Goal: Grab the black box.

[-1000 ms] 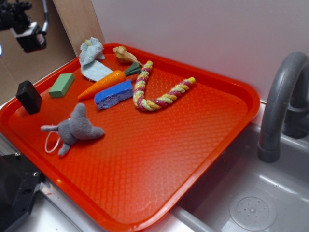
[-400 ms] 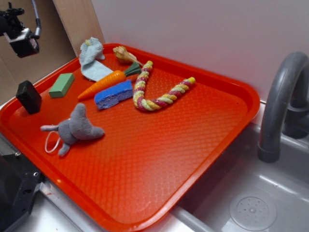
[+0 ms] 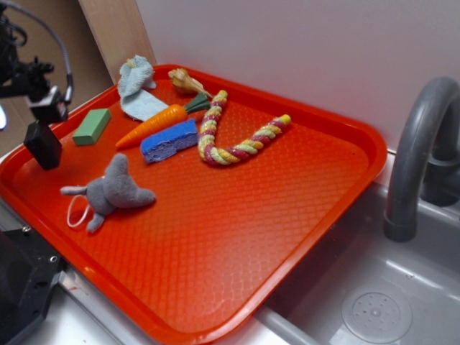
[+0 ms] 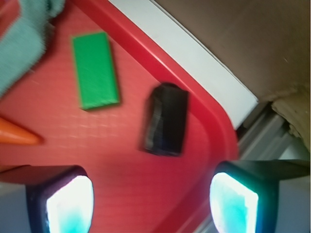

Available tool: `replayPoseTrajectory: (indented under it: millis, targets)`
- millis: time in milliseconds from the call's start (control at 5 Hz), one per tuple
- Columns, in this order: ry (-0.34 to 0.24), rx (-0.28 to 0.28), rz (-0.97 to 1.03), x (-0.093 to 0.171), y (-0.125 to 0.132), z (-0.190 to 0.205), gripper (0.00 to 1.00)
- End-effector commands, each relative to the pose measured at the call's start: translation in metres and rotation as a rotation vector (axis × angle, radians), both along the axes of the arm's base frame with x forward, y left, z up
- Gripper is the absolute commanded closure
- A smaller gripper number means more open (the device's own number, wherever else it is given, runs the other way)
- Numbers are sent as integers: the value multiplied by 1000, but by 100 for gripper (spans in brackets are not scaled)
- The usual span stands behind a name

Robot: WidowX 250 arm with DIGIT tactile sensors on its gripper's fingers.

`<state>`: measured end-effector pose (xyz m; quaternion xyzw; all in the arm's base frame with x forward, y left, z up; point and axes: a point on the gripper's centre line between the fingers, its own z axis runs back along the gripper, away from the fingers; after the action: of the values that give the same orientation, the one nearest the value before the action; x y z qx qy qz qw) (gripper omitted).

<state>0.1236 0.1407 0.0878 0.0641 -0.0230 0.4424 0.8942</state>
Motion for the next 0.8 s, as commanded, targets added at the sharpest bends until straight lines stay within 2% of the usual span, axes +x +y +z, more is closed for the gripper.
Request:
replayPoseTrajectory:
  millis: [0, 200, 400, 600]
  targets:
    - [-19, 40, 1, -36, 6, 2, 0]
    - [-64, 35, -32, -28, 2, -2, 0]
    - [-79, 37, -25, -26, -3, -1, 0]
    - [-59, 47, -6, 19, 23, -5, 0]
